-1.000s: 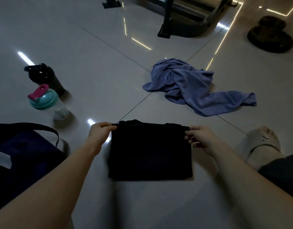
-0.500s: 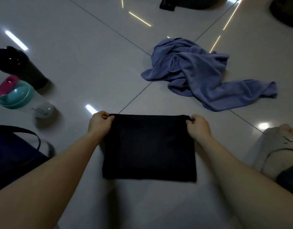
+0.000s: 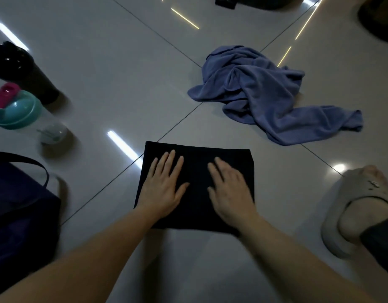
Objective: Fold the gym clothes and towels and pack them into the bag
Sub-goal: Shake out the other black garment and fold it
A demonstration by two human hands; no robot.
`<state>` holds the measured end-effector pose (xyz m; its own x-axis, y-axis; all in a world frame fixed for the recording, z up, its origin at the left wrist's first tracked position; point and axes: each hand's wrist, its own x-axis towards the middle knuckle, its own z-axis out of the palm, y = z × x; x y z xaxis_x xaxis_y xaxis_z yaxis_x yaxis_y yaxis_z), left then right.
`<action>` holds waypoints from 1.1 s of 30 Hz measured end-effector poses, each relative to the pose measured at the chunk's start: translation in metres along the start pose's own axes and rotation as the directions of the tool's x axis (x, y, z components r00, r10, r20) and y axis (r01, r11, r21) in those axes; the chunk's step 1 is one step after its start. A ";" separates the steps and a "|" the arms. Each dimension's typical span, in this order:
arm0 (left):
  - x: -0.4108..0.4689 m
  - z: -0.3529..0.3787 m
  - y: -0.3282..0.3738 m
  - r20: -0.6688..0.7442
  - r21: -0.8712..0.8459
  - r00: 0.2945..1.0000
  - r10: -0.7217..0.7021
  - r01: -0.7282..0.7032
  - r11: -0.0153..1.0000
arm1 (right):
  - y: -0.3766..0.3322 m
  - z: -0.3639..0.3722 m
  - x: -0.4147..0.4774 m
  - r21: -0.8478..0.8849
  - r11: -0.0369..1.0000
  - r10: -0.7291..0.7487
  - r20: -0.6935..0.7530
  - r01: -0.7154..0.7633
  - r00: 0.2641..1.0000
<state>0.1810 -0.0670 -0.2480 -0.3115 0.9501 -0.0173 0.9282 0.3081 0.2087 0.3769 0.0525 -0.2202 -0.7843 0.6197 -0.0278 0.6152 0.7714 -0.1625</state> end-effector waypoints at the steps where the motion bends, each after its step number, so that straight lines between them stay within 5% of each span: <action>1: -0.006 0.006 0.000 0.029 0.019 1.000 -0.010 0.010 1.000 | -0.007 0.006 -0.012 -0.022 0.999 -0.039 0.086 0.041 0.996; 9: -0.042 0.010 0.015 0.107 0.015 0.983 -0.148 0.148 0.989 | 0.040 0.014 -0.036 -0.161 0.986 0.083 0.253 -0.043 0.964; 14: -0.058 -0.004 0.056 0.240 0.166 0.935 -0.261 0.225 0.960 | 0.049 -0.006 -0.017 -0.187 0.981 0.121 0.336 -0.060 0.934; 17: -0.061 -0.023 0.079 0.360 0.334 0.890 -0.279 0.156 0.930 | 0.022 -0.015 -0.021 -0.225 0.970 0.159 0.322 -0.088 0.933; 20: -0.053 -0.047 0.087 0.385 0.454 0.891 -0.242 0.045 0.890 | -0.007 -0.016 -0.042 -0.190 0.979 -0.004 0.338 0.073 0.941; 26: -0.031 -0.063 0.043 0.269 0.237 0.960 -0.078 0.012 0.971 | -0.026 -0.021 -0.085 -0.093 0.974 -0.172 0.286 0.206 0.943; 29: -0.046 -0.050 0.007 0.306 0.256 0.947 -0.100 0.020 0.967 | -0.025 -0.021 -0.100 0.041 0.992 -0.127 0.460 0.121 0.879; 33: -0.063 -0.044 -0.001 0.273 0.240 0.956 -0.104 0.037 0.970 | -0.007 -0.026 -0.098 -0.020 0.997 -0.055 0.546 0.079 0.836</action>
<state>0.1904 -0.1291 -0.2037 -0.3384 0.8901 -0.3053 0.9379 0.3453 -0.0326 0.4516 -0.0096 -0.1904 -0.7327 0.3965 -0.5531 0.5528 0.8208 -0.1439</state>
